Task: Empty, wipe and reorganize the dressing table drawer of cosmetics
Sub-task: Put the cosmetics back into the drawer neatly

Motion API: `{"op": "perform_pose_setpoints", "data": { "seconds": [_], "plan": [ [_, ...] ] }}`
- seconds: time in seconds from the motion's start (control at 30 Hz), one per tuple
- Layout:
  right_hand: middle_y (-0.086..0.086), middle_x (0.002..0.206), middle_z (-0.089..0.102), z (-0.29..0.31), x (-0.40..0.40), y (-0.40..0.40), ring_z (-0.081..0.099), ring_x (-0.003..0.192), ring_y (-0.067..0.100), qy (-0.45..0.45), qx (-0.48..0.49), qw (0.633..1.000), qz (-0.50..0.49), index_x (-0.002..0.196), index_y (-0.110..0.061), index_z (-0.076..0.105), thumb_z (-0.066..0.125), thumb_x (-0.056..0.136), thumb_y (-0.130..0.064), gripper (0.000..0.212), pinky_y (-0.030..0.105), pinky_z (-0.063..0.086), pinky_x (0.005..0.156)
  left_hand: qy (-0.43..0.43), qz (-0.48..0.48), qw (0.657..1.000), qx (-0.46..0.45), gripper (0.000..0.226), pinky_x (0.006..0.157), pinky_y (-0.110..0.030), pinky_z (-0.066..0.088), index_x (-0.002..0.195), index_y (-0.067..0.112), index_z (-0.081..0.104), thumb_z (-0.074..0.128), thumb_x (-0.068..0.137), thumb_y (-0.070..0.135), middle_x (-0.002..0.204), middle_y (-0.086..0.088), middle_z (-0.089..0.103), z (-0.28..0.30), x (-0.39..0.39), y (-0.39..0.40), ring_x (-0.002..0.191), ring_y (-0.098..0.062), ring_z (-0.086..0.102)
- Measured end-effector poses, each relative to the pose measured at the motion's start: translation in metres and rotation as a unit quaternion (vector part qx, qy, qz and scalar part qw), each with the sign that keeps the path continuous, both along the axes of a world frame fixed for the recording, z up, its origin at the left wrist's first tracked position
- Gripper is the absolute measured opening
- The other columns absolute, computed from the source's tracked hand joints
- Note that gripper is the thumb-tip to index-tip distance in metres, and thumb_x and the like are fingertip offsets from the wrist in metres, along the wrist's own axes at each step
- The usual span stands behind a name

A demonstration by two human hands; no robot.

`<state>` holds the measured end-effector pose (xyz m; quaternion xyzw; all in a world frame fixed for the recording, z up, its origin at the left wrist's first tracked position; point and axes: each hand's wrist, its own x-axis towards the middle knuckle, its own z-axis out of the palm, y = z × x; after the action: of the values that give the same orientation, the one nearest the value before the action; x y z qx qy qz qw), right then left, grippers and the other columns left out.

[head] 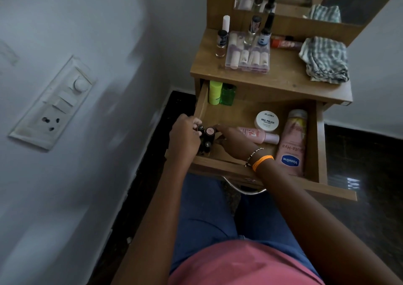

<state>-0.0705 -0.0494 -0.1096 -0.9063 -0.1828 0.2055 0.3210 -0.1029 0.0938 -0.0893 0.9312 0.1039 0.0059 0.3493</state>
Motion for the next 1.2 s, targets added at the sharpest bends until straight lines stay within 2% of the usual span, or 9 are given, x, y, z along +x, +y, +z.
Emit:
{"op": "perform_pose_setpoints", "data": {
  "seconds": [0.13,0.33,0.43,0.53,0.63,0.73,0.87,1.0,1.2],
  "plan": [
    [0.011,0.120,0.061,0.014,0.004,-0.010,0.058,0.108,0.025,-0.067,0.020,0.996,-0.055,0.118,-0.009,0.057,0.048,0.087,0.004,0.035,0.020,0.036,0.082,-0.019,-0.012,1.000,0.012,0.041,0.075,-0.027,0.047,0.115,0.015,0.060,0.050,0.082,-0.008,0.100,0.001,0.049,0.010,0.003,-0.002,0.094,-0.019,0.053],
    [0.013,0.099,0.063,0.063,0.048,-0.027,0.057,0.090,0.022,-0.232,0.110,0.957,-0.138,0.094,-0.004,0.065,0.051,0.079,0.010,0.025,0.015,0.033,0.071,-0.085,-0.008,0.996,-0.037,0.030,0.072,-0.025,0.044,0.114,0.015,0.060,0.052,0.088,0.003,0.094,0.004,0.051,0.042,0.046,-0.009,0.090,-0.017,0.056],
    [0.014,0.104,0.061,0.087,0.082,-0.029,0.056,0.089,0.022,-0.297,0.103,0.933,-0.175,0.097,-0.005,0.063,0.048,0.081,0.007,0.025,0.019,0.036,0.071,-0.092,0.003,0.993,-0.072,0.033,0.069,-0.019,0.040,0.120,0.016,0.057,0.053,0.090,0.004,0.098,0.005,0.052,0.058,0.077,-0.019,0.090,-0.011,0.054],
    [0.018,0.120,0.052,0.101,0.113,-0.027,0.054,0.101,0.031,-0.352,0.048,0.915,-0.192,0.113,-0.003,0.057,0.042,0.079,0.011,0.041,0.031,0.042,0.075,-0.099,0.011,0.991,-0.094,0.039,0.079,-0.026,0.045,0.128,0.015,0.050,0.050,0.091,0.004,0.117,-0.002,0.053,0.074,0.107,-0.030,0.103,-0.015,0.056],
    [0.021,0.125,0.050,0.110,0.136,-0.027,0.050,0.109,0.038,-0.411,-0.077,0.890,-0.181,0.117,-0.002,0.054,0.041,0.076,0.013,0.046,0.043,0.048,0.079,-0.112,-0.001,0.992,-0.065,0.043,0.093,-0.034,0.045,0.135,0.012,0.045,0.049,0.092,0.005,0.129,-0.011,0.051,0.085,0.135,-0.036,0.116,-0.025,0.053],
    [0.020,0.123,0.056,0.116,0.154,-0.030,0.044,0.116,0.037,-0.431,-0.201,0.869,-0.137,0.122,-0.005,0.052,0.041,0.080,0.007,0.045,0.043,0.041,0.086,-0.095,-0.029,0.994,-0.048,0.043,0.091,-0.031,0.044,0.133,0.011,0.049,0.050,0.091,0.005,0.128,-0.012,0.055,0.088,0.155,-0.038,0.118,-0.027,0.053],
    [0.017,0.116,0.062,0.114,0.169,-0.032,0.042,0.116,0.038,-0.437,-0.270,0.855,-0.078,0.113,-0.007,0.060,0.044,0.084,0.001,0.034,0.042,0.039,0.090,-0.087,-0.031,0.993,-0.079,0.040,0.092,-0.027,0.039,0.130,0.008,0.053,0.052,0.090,0.005,0.129,-0.013,0.056,0.085,0.165,-0.047,0.120,-0.028,0.052],
    [0.018,0.106,0.063,0.109,0.168,-0.036,0.049,0.107,0.037,-0.456,-0.231,0.857,-0.063,0.100,-0.004,0.063,0.048,0.080,0.005,0.027,0.042,0.044,0.086,-0.141,0.004,0.987,-0.077,0.029,0.087,-0.030,0.045,0.116,0.008,0.060,0.055,0.088,0.003,0.119,-0.011,0.061,0.077,0.166,-0.048,0.111,-0.025,0.058],
    [0.014,0.110,0.059,0.099,0.107,-0.035,0.049,0.102,0.034,-0.430,-0.038,0.895,-0.109,0.106,-0.006,0.059,0.058,0.081,-0.005,0.025,0.038,0.042,0.084,-0.161,0.008,0.979,-0.126,0.020,0.073,-0.017,0.044,0.096,0.015,0.063,0.058,0.084,-0.001,0.102,0.000,0.065,0.085,0.137,-0.030,0.089,-0.008,0.058]
  ]
}}
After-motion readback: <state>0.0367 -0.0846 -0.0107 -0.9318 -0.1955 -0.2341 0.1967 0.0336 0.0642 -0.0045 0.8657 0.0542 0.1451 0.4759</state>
